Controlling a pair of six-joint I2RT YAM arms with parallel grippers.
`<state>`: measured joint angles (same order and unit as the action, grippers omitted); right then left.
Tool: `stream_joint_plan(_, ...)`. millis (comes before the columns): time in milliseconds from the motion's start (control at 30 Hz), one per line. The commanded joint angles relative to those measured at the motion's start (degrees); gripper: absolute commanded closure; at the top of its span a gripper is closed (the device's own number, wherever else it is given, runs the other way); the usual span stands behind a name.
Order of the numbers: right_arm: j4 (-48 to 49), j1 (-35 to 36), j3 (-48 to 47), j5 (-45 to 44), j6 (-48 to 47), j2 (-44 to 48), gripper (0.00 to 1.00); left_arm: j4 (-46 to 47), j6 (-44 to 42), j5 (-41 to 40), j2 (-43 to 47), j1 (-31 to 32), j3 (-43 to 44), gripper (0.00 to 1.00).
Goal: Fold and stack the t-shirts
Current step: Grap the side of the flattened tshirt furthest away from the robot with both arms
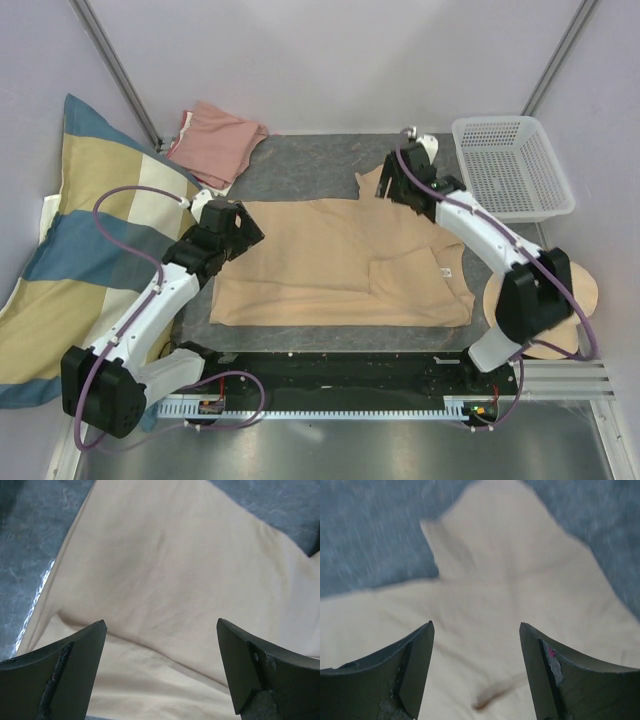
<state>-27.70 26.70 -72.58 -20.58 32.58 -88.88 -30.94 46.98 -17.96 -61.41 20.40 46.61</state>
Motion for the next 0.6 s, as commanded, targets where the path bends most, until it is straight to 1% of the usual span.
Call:
stream_joint_plan(0,4.1,-8.2,-14.8,5.6,-6.2,-13.0,0.22,0.9,-4.3,-1.2,0.1,0.3,1.9,0.00)
stream_joint_plan(33,4.1,-10.7,-20.4,7.3,-6.6,-18.6,0.22,0.9,-4.1,-1.1,1.3,0.3,0.8,0.00)
stream_joint_plan(100,4.3,-12.7,-25.3,11.4,-8.8,-23.9,0.22,0.8,-3.7,-0.8,2.3,0.3,-0.5,0.00)
stream_joint_plan(133,4.3,-14.1,-29.9,12.5,-9.5,-28.7,0.22,0.8,-3.7,-0.5,3.6,0.4,-1.8,0.00)
stream_joint_plan(167,4.4,-14.7,-32.3,14.1,-10.7,-31.0,0.22,0.8,-3.7,-0.1,4.2,0.3,-2.5,0.00)
stream_joint_plan(200,5.4,-15.4,-34.3,18.5,-13.2,-33.3,0.22,0.7,-3.7,0.3,4.8,0.4,-3.6,0.00)
stream_joint_plan(233,5.9,-16.3,-38.0,20.4,-14.9,-37.6,0.22,0.5,-3.6,0.5,5.4,0.4,-4.2,0.00)
stream_joint_plan(267,6.4,-16.5,-40.1,23.2,-16.2,-39.9,0.21,0.5,-3.5,0.9,6.4,0.4,-4.7,0.00)
stream_joint_plan(300,6.2,-16.7,-44.7,26.2,-18.1,-44.5,0.21,0.4,-3.5,1.0,6.8,0.4,-5.4,0.00)
stream_joint_plan(400,3.4,-17.8,-53.8,28.7,-18.3,-52.8,0.21,0.1,-3.4,1.4,7.7,0.5,-5.9,0.00)
stream_joint_plan(500,3.1,-18.3,-57.9,30.6,-18.2,-57.1,0.21,-0.6,-3.4,1.3,8.3,0.5,-6.0,0.00)
stream_joint_plan(567,3.0,-18.3,-58.9,30.9,-18.3,-58.2,0.21,-1.0,-3.7,1.1,8.7,0.5,-6.2,0.00)
